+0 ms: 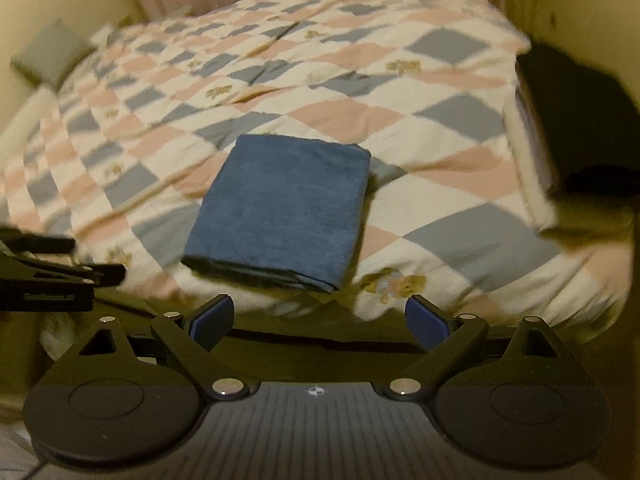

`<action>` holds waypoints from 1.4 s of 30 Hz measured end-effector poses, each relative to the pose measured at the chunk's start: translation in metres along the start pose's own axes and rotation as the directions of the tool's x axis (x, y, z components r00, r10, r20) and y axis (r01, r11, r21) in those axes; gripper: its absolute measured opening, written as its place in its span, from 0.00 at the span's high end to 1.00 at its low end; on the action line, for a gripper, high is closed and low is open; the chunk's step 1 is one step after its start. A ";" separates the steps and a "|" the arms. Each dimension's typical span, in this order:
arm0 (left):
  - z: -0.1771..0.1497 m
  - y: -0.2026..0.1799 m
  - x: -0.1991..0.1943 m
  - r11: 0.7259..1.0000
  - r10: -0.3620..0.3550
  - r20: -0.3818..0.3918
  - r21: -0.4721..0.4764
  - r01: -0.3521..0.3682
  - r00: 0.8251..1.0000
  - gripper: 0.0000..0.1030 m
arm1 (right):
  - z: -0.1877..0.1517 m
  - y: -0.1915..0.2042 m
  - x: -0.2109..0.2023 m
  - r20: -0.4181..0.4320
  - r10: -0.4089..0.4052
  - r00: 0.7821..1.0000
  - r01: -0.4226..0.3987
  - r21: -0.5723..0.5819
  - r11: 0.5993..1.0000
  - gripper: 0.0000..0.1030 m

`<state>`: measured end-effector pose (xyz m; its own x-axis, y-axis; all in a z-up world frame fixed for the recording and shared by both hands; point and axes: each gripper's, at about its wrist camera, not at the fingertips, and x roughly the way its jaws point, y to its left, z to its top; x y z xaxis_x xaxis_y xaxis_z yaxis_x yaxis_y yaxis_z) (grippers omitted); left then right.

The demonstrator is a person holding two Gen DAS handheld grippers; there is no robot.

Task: Fold clothes
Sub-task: 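Grasp the folded jeans with the left tool while the right tool grasps them too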

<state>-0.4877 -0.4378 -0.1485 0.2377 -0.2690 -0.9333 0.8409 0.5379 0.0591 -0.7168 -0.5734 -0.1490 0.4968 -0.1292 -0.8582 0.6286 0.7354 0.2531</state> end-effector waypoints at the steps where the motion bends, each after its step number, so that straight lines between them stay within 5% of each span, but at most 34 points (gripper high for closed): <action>1: 0.007 0.009 0.012 0.999 -0.025 -0.019 -0.021 0.025 1.000 0.28 | 0.003 -0.010 0.007 -0.001 0.028 1.000 -0.028 0.053 0.998 0.08; 9: 0.068 0.063 0.101 0.978 -0.189 -0.126 -0.115 0.175 0.974 0.28 | 0.022 -0.070 0.092 -0.038 0.162 0.986 -0.132 0.416 0.900 0.12; 22: 0.116 0.094 0.225 0.911 -0.385 -0.164 -0.224 0.346 0.908 0.24 | 0.066 -0.119 0.224 0.005 0.284 0.959 -0.241 0.546 0.802 0.12; 29: 0.111 0.117 0.258 0.824 -0.557 -0.144 -0.224 0.521 0.818 0.15 | 0.068 -0.136 0.269 -0.019 0.382 0.924 -0.304 0.571 0.763 0.04; 35: 0.119 0.126 0.276 0.724 -0.685 -0.166 -0.260 0.638 0.710 0.24 | 0.076 -0.133 0.280 -0.118 0.423 0.899 -0.303 0.529 0.792 0.05; 40: 0.122 0.125 0.292 0.680 -0.731 -0.182 -0.281 0.678 0.658 0.25 | 0.089 -0.119 0.298 -0.231 0.405 0.885 -0.262 0.471 0.842 0.04; 42: 0.122 0.127 0.296 0.657 -0.751 -0.182 -0.301 0.691 0.635 0.40 | 0.092 -0.114 0.305 -0.247 0.422 0.872 -0.277 0.462 0.843 0.03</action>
<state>-0.2507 -0.5465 -0.3738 -0.5688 -0.4293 -0.7016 0.5706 0.4084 -0.7125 -0.5819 -0.7585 -0.3987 0.5510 0.3619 -0.7519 0.6682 0.3484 0.6574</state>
